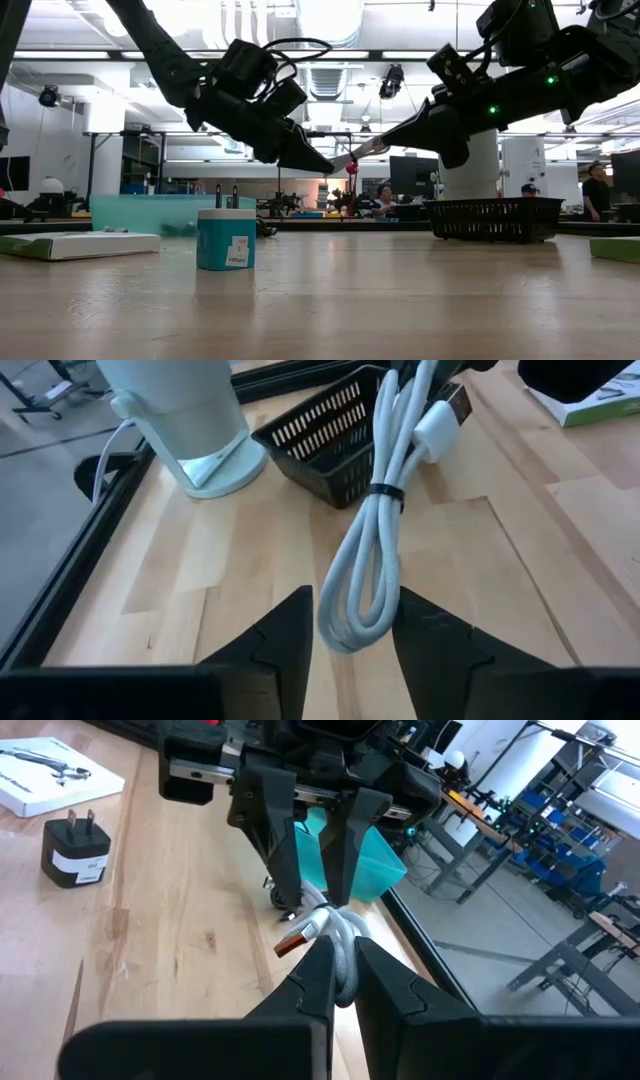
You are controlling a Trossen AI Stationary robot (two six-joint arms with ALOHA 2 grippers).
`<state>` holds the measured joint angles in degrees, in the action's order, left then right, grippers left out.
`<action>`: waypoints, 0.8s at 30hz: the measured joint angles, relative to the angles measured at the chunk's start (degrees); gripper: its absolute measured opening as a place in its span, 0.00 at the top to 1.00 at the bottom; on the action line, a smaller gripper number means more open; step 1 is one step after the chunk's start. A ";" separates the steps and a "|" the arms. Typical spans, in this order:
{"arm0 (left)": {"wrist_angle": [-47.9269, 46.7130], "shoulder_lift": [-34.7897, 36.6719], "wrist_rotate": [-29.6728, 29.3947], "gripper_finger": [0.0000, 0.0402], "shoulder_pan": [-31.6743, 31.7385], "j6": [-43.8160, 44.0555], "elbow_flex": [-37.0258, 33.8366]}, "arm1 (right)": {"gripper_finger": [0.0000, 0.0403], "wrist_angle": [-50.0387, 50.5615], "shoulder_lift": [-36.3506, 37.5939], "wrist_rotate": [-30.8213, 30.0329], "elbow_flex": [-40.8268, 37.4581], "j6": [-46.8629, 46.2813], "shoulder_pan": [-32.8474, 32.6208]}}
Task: Pick and place items into bin
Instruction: Put the white charger cable into the green bin
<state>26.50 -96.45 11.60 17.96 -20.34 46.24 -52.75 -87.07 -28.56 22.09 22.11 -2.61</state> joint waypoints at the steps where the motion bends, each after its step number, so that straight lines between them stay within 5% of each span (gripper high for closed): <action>1: -0.02 0.00 -0.02 0.70 0.04 0.00 0.00 | 0.97 0.11 0.00 -0.02 0.00 0.00 0.00; 24: -0.41 0.34 0.04 0.70 -0.09 0.00 0.04 | 0.97 0.87 0.09 -1.42 0.37 -0.68 0.00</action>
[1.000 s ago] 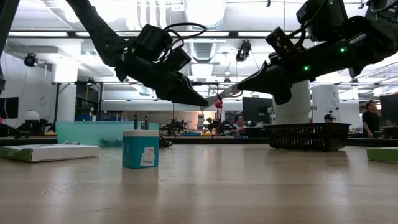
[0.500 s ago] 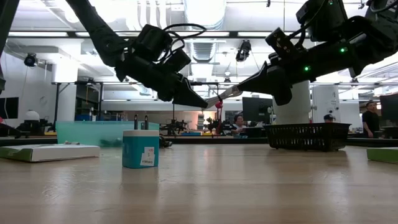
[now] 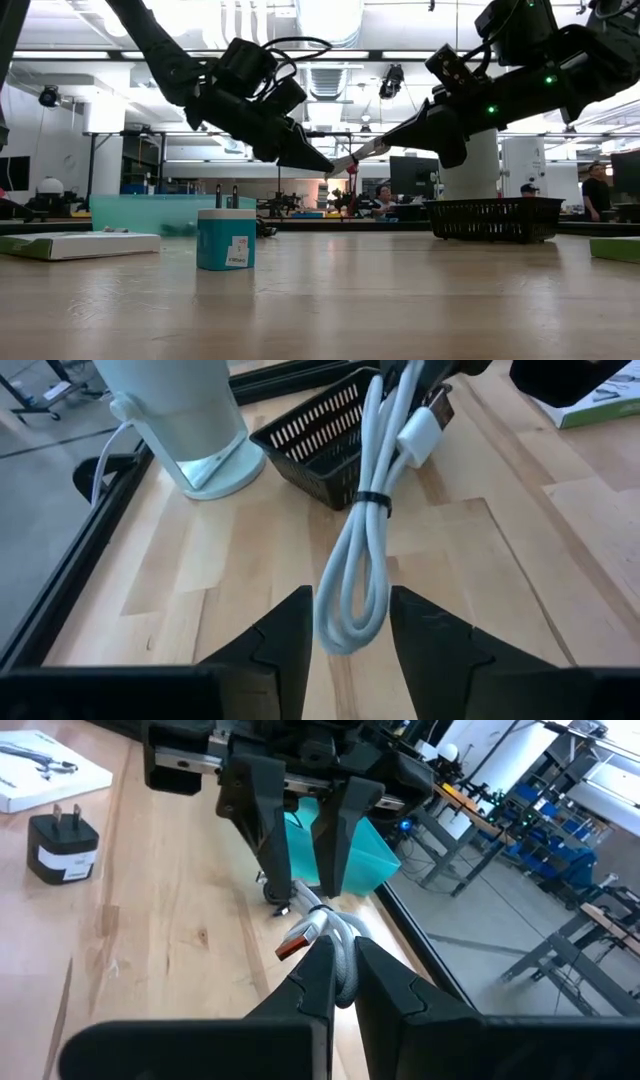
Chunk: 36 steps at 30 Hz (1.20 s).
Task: Pick and place items into bin
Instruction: Put the white charger cable into the green bin
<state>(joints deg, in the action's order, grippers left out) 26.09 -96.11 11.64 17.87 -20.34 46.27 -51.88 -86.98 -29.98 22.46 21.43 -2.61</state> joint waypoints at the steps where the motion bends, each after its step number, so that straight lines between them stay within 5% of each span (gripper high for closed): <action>1: 0.04 -0.10 0.05 0.70 0.00 0.00 -0.01 | 0.97 0.16 0.00 0.05 0.15 -0.01 0.00; 36: 3.22 -1.36 2.60 0.71 -1.79 -2.94 -0.25 | 0.97 0.68 -0.11 5.03 1.55 -1.53 0.00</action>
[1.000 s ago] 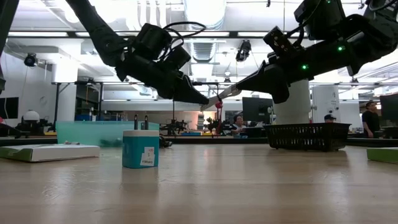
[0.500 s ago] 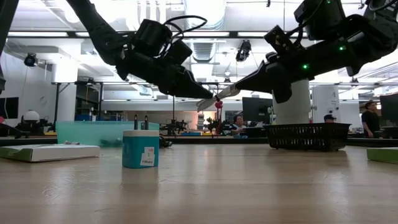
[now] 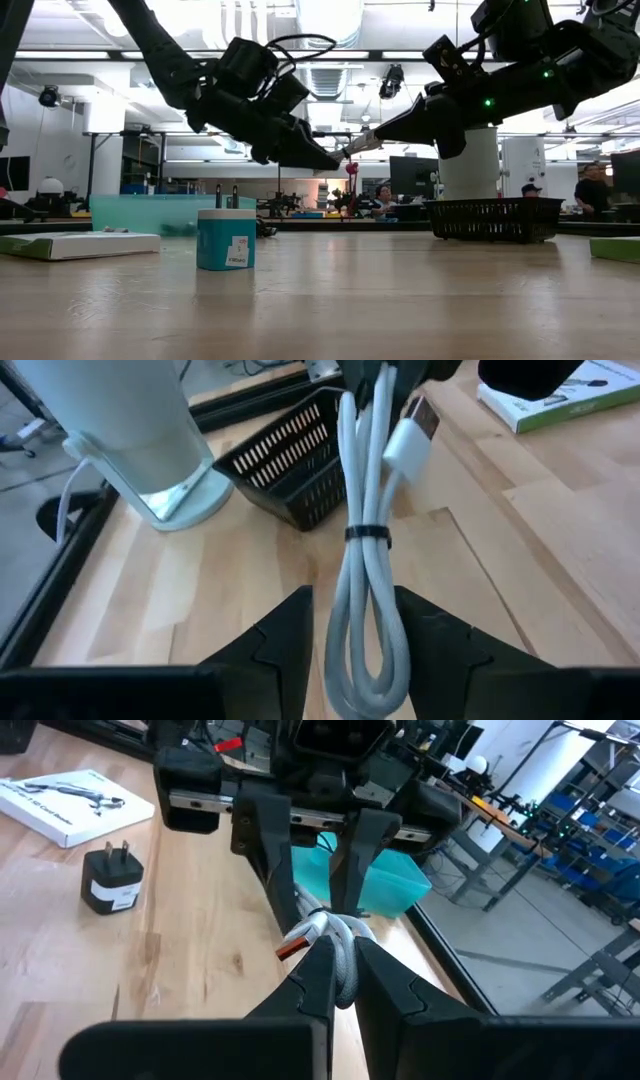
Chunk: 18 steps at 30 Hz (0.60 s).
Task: Pick and place items into bin
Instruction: Put the white charger cable into the green bin
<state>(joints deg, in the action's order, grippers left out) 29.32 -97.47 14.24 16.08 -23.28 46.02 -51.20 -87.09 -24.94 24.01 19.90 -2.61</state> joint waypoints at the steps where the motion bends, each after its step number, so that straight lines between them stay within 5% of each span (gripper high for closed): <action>1: 0.16 0.00 0.00 0.72 0.00 -0.07 0.02 | 0.97 0.00 0.00 -0.01 0.00 0.00 0.00; 11: 0.11 -0.98 -1.49 0.96 0.04 -0.24 0.55 | 0.97 -0.03 -0.02 -0.13 0.05 -0.03 0.04; 18: 0.08 -0.98 -8.32 0.96 -0.01 -1.62 0.61 | 0.88 0.30 -0.02 -5.58 0.07 -0.31 0.00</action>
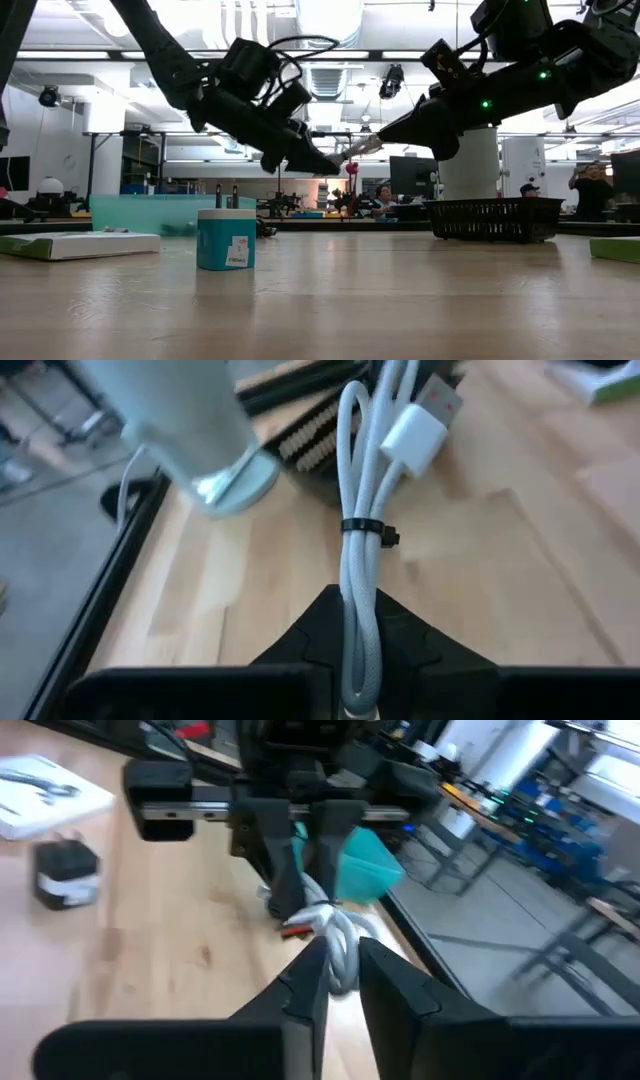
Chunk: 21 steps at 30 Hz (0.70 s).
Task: Pick and place items into bin
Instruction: Put the white charger cable into the green bin
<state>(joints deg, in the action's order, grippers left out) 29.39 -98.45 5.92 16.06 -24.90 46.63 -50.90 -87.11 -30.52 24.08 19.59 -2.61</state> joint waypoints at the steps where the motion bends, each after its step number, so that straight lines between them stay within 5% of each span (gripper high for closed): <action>1: -0.66 0.00 -1.09 0.96 0.05 0.08 -0.07 | 0.86 0.08 0.00 -1.49 0.00 0.02 -0.04; 10: -3.58 0.84 -12.64 0.96 0.06 0.56 -0.17 | 0.76 1.11 0.02 -7.17 -0.07 -0.11 0.00; 21: -10.61 2.86 -24.69 0.96 0.06 5.29 -0.21 | 0.79 1.42 0.02 -7.19 -0.09 -0.11 0.00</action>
<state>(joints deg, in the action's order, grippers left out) 18.78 -95.60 -18.77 16.12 -19.61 46.42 -49.47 -87.09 -37.71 23.99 19.49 -2.61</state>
